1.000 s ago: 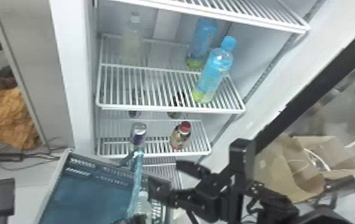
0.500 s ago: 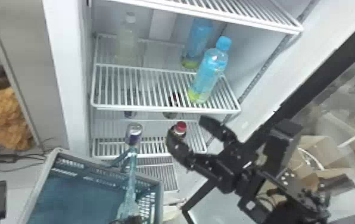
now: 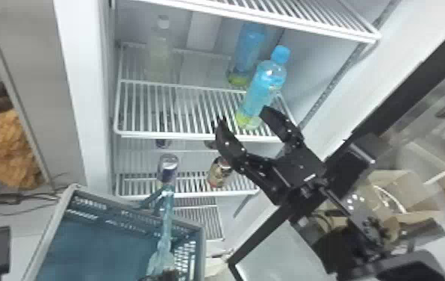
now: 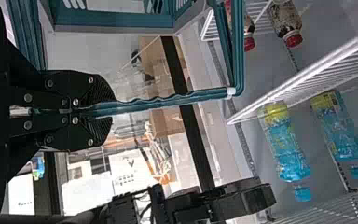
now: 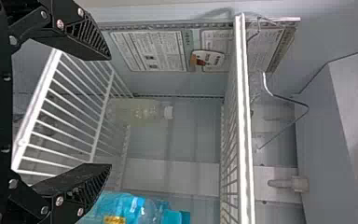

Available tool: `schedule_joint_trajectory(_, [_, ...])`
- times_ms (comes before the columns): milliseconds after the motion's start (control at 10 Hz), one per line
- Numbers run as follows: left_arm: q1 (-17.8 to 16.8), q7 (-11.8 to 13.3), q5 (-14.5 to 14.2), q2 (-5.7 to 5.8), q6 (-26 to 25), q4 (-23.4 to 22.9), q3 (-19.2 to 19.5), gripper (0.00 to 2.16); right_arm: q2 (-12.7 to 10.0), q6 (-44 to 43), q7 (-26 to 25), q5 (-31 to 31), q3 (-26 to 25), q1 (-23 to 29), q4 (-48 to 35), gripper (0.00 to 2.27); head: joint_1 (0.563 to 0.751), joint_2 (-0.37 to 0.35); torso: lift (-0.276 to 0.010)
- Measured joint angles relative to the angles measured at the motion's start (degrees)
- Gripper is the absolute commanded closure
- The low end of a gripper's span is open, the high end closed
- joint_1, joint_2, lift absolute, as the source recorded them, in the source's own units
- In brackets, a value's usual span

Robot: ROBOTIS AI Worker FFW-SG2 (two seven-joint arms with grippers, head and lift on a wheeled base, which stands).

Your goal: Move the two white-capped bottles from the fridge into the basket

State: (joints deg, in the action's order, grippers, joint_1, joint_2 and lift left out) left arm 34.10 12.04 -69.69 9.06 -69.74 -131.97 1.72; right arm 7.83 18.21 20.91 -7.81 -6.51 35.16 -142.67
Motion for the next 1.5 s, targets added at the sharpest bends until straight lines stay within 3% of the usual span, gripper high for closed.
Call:
schedule_joint_trajectory(700, [-0.5,0.0,-0.2,0.19,0.0,0.0,-0.4,1.19,1.9,-11.0,-2.2,-0.3,8.1,-14.2,20.2,0.25,0.695,-0.285,0.0])
schedule_joint_trajectory(1500, [-0.9,-0.1,-0.2,0.17,0.0,0.0,-0.8,1.19,1.3,-14.7,-4.0,0.4,13.8,-29.6,37.5,0.24,0.695,-0.22,0.0])
